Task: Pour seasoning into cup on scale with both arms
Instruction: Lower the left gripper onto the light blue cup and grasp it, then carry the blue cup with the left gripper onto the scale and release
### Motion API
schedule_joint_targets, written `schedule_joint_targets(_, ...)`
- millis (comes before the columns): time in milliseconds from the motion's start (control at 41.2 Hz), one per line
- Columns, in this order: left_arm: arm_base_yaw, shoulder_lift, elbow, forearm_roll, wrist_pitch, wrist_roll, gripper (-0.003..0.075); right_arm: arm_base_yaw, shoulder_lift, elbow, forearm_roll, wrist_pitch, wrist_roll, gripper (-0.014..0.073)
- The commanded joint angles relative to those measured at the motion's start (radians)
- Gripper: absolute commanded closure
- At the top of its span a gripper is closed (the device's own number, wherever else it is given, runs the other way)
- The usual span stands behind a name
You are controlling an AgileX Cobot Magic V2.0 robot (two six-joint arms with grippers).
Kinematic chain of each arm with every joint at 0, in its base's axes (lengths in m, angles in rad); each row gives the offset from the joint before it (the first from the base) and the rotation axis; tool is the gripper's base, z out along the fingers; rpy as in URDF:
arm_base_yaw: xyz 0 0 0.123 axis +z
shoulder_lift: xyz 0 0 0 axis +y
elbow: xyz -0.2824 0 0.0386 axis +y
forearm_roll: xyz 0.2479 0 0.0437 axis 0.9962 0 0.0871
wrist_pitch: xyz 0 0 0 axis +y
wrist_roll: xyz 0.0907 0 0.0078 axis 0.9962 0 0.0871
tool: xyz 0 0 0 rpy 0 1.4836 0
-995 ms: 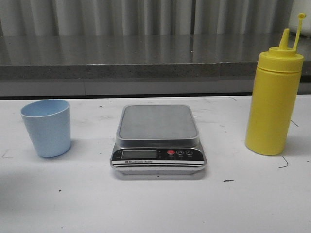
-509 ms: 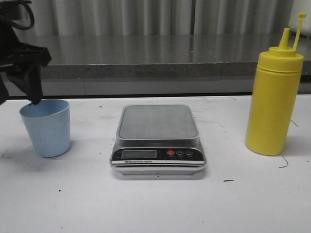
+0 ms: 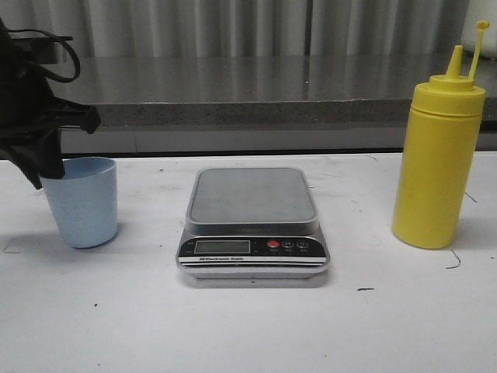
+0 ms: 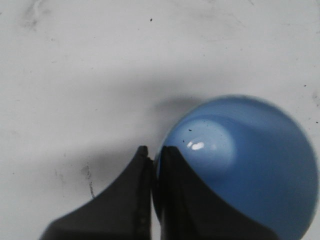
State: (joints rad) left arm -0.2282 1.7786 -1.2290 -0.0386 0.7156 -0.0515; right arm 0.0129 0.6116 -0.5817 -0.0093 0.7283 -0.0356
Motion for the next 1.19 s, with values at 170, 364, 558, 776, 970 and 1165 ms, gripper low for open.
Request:
schedule_joint_targets(170, -0.096, -0.046, -0.241, -0.009, 0.119, -0.007, 0.0740, -0.006, 0.008, -0.029, 0.000, -0.064, -0.012, 0.0076)
schedule_joint_targets(364, -0.203, -0.028, -0.382, -0.009, 0.113, -0.007, 0.0741, -0.006, 0.008, -0.029, 0.000, -0.064, -0.012, 0.0076)
schedule_joint_targets(558, -0.266, 0.061, -0.504, -0.009, 0.150, -0.007, 0.0740, -0.006, 0.008, -0.029, 0.000, -0.064, -0.012, 0.0076)
schedule_joint_targets(776, -0.310, 0.161, -0.584, -0.012, 0.172, -0.007, 0.0740, -0.006, 0.008, -0.029, 0.000, -0.064, -0.012, 0.0076)
schedule_joint_targets(970, -0.331, 0.211, -0.586, -0.016, 0.145, -0.007, 0.0740, -0.006, 0.008, -0.029, 0.000, -0.064, -0.012, 0.0076)
schedule_joint_targets(1165, -0.334, 0.216, -0.586, -0.016, 0.134, -0.007, 0.0622, -0.006, 0.008, -0.029, 0.000, -0.064, -0.012, 0.0076)
